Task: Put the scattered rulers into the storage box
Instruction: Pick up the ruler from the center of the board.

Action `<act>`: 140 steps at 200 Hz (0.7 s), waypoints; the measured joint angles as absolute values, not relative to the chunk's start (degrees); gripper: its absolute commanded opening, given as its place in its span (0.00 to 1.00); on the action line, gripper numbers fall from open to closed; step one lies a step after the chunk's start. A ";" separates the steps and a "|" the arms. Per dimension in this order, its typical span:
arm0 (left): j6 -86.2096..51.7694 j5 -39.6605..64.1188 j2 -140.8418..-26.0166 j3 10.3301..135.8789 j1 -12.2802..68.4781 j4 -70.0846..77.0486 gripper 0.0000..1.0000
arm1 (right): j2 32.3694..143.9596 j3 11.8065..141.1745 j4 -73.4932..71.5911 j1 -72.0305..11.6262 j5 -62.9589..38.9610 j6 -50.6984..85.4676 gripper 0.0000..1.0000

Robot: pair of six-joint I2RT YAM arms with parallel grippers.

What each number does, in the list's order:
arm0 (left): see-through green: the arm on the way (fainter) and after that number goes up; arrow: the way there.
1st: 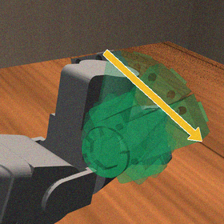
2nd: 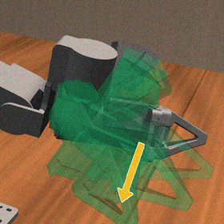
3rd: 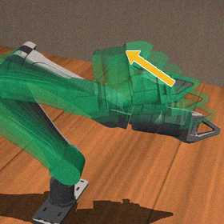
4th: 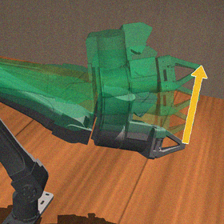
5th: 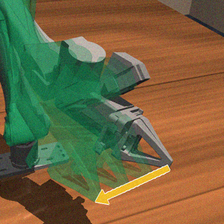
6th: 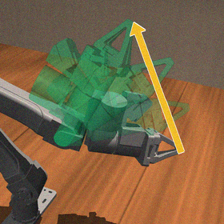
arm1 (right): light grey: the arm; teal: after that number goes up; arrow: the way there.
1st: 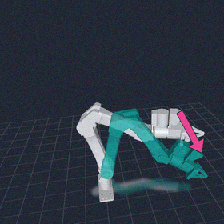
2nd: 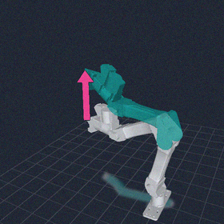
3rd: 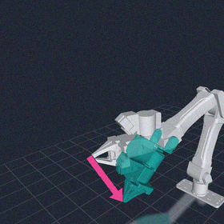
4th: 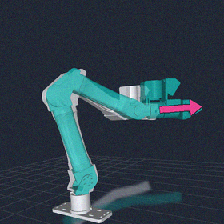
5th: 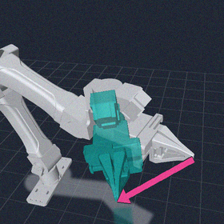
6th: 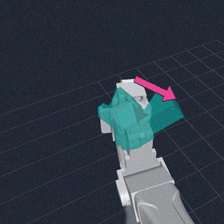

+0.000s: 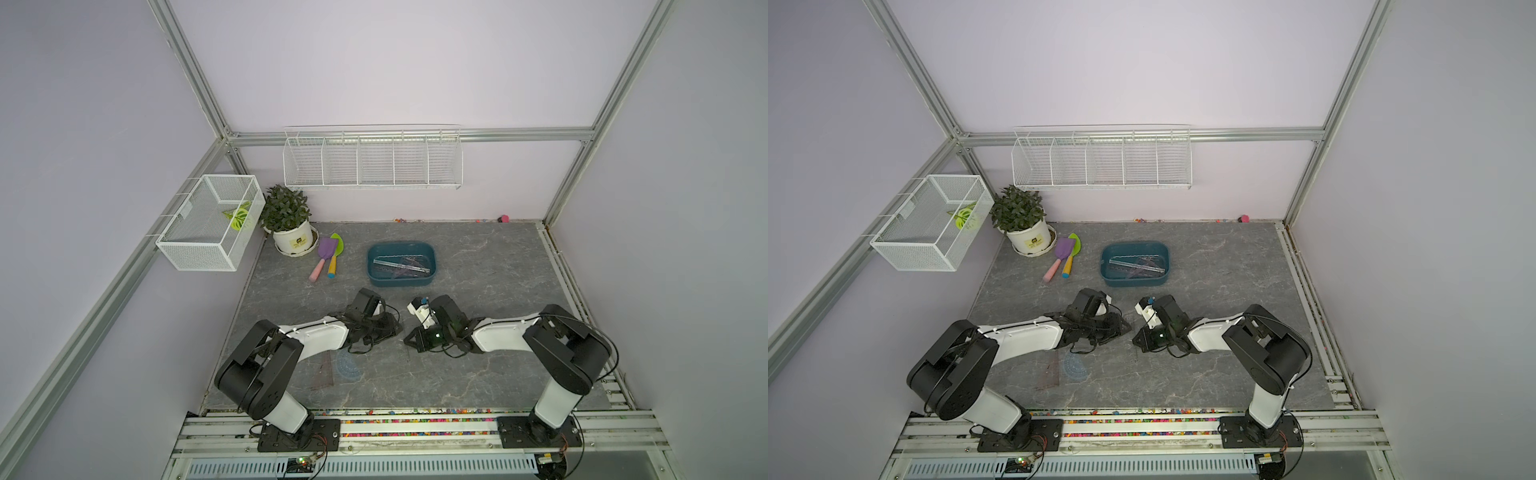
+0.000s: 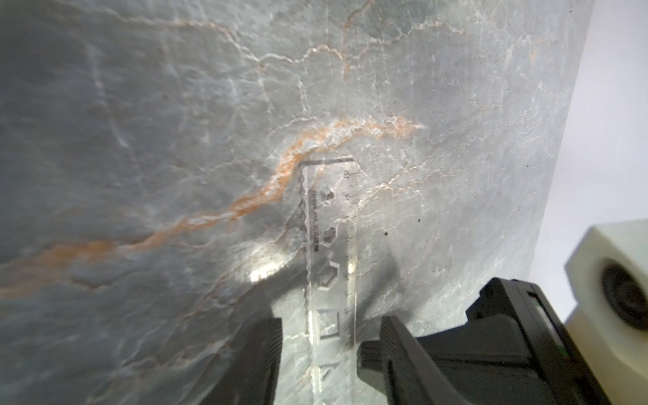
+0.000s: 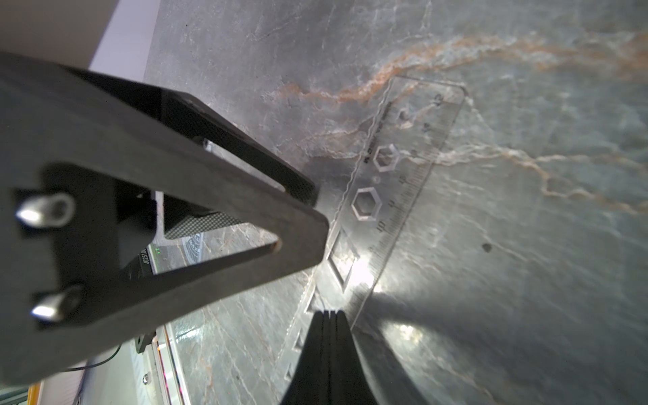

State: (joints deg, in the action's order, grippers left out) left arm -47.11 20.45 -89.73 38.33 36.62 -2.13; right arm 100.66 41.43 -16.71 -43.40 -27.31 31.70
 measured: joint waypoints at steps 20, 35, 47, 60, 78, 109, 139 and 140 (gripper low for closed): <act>-47.42 20.80 -89.82 38.33 36.62 -1.78 0.57 | 101.25 41.43 -17.02 -43.40 -27.27 31.70 0.06; -47.57 21.21 -90.08 38.35 36.62 -1.21 0.58 | 101.62 41.43 -17.37 -43.40 -27.29 31.68 0.06; -47.66 21.71 -90.52 38.35 36.62 -0.43 0.58 | 101.86 41.36 -18.02 -43.40 -27.29 31.68 0.06; -47.72 22.37 -91.24 38.46 36.62 0.80 0.58 | 102.15 41.12 -19.03 -43.40 -27.29 31.68 0.05; -47.75 23.22 -92.42 38.85 36.64 2.39 0.58 | 102.41 40.42 -20.93 -43.35 -27.38 31.70 0.05; -47.92 24.36 -94.52 39.44 36.60 5.04 0.47 | 103.35 40.12 -23.33 -43.11 -28.38 31.70 0.05; -47.88 24.36 -95.81 39.13 36.49 6.63 0.27 | 104.05 40.05 -24.75 -42.70 -29.41 31.70 0.05; -47.83 24.43 -95.83 39.11 36.49 6.68 0.26 | 104.05 40.05 -24.75 -42.70 -29.41 31.70 0.05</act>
State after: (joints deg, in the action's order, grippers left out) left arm -47.83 24.43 -95.83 39.11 36.49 6.68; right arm 104.05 40.05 -24.75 -42.70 -29.41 31.70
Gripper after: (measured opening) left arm 0.321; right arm 0.059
